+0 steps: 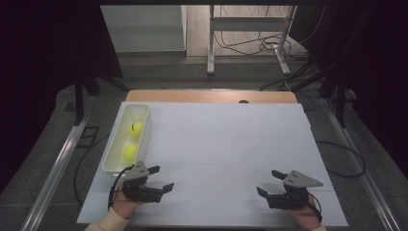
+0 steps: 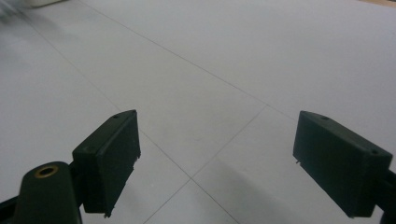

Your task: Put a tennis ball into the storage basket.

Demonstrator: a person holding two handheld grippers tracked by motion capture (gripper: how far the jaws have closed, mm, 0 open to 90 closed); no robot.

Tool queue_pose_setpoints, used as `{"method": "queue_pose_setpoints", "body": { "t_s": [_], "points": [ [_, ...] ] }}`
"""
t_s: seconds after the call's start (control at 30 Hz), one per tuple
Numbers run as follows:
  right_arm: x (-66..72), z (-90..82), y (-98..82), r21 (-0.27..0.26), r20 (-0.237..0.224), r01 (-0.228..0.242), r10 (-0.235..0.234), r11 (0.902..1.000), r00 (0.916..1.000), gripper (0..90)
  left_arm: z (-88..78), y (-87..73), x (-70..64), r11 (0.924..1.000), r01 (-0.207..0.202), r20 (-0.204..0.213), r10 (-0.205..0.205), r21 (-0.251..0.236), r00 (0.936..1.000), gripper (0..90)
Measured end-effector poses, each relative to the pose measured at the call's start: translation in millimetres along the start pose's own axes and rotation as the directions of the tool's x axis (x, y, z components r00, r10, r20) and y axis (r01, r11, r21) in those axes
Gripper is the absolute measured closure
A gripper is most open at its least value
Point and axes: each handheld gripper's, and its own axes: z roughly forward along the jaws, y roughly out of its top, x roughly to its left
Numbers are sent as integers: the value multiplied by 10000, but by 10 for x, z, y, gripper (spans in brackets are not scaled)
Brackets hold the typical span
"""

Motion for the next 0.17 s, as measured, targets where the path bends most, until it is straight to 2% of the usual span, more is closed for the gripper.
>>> {"method": "queue_pose_setpoints", "body": {
  "t_s": [0.17],
  "points": [
    [-4,7,1,48,-3,21,-21,10000,10000,151,10,4,-11,10000,-35,31,35,29,10000,145]
  ]
}}
